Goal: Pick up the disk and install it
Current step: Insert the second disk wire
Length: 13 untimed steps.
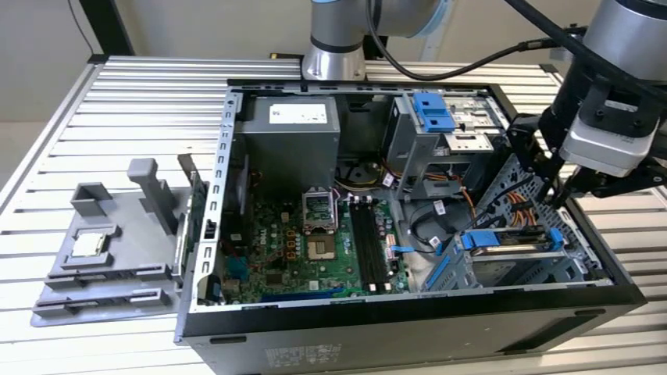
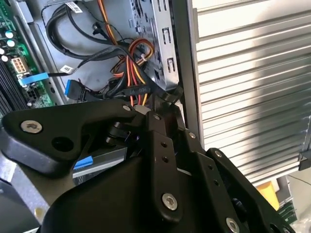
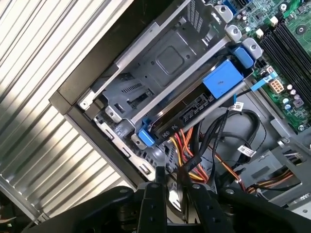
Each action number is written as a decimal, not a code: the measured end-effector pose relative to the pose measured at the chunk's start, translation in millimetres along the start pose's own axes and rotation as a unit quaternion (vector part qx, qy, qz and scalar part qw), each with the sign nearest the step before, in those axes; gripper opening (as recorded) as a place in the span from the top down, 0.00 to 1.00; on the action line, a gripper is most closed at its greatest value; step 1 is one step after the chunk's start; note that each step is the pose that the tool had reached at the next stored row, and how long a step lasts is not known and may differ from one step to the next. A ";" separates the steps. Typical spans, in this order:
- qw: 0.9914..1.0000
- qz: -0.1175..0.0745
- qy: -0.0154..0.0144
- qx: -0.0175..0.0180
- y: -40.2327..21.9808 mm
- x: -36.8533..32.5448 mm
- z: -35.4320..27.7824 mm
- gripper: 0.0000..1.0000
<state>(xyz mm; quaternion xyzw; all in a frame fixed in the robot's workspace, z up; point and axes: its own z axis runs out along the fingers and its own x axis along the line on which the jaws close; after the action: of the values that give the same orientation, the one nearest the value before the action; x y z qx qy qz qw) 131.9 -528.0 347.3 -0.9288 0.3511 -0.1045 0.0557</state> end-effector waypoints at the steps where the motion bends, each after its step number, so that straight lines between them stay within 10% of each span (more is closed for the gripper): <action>1: 1.000 -0.003 0.000 0.000 0.2 0.2 0.0 0.00; 13: 1.000 -0.019 -0.004 0.004 3.1 4.1 0.0 0.00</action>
<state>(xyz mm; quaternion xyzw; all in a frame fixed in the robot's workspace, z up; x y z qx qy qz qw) 132.9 -533.1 347.4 -0.9356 0.3325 -0.1032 0.0584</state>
